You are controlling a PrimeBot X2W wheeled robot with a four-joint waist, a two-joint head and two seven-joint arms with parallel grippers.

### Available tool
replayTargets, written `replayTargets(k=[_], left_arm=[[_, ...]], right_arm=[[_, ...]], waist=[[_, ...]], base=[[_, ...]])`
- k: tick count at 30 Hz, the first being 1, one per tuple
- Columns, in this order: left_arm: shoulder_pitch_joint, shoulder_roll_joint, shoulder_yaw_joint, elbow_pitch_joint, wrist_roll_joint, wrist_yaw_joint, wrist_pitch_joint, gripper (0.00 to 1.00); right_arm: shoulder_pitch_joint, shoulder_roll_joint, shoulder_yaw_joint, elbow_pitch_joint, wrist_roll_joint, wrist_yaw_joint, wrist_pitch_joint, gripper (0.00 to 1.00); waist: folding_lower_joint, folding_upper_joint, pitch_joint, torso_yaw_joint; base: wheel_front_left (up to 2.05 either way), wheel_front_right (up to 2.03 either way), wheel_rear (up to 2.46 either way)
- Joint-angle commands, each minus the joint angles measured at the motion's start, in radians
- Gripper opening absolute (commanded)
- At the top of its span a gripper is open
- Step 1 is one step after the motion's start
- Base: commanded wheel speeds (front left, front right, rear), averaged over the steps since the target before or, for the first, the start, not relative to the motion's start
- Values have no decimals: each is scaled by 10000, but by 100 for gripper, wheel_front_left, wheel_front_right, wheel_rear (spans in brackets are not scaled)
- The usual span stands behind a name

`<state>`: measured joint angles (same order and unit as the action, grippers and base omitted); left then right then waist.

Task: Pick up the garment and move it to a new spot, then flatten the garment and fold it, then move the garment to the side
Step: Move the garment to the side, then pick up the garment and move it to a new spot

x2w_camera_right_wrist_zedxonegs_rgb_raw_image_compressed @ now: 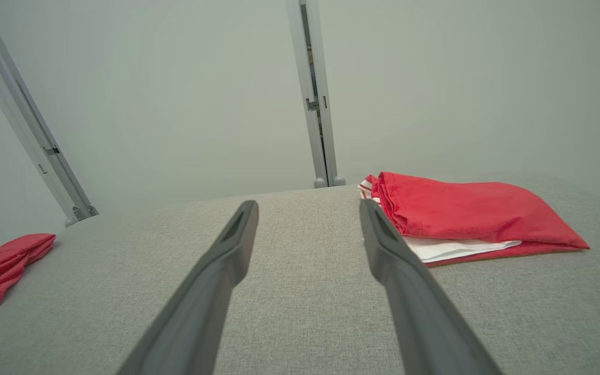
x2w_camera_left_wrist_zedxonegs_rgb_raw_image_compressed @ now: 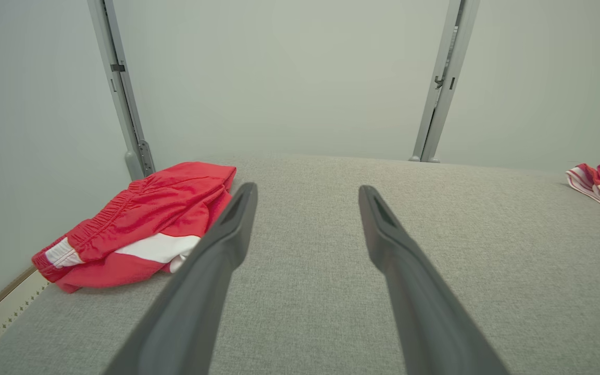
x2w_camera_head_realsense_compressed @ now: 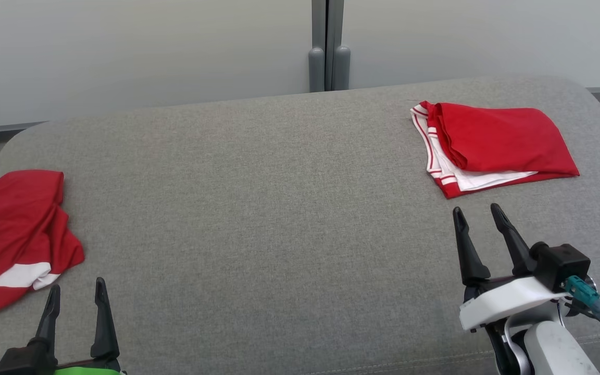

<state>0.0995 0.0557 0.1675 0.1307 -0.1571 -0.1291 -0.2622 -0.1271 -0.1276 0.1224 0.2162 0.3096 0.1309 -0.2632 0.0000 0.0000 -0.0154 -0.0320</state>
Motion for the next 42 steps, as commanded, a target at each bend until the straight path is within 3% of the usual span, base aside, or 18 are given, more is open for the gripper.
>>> replayTargets(k=[1, 30, 42], left_arm=[[147, 11, 62, -21, 99, -21, -15, 100], [60, 345, -94, 566, 562, 347, -15, 100], [224, 382, -5, 396, 527, 548, -15, 100]], right_arm=[[182, 71, -24, -100, -121, -4, -38, 100], [216, 336, 81, 594, -760, -4, -38, 100], [410, 324, 128, 669, -660, -4, -37, 100]], waist=[[0, 0, -24, -19], [0, 0, -276, 154], [0, 0, -386, 795]], base=[[0, 0, 0], [0, 0, 0], [0, 0, 0]])
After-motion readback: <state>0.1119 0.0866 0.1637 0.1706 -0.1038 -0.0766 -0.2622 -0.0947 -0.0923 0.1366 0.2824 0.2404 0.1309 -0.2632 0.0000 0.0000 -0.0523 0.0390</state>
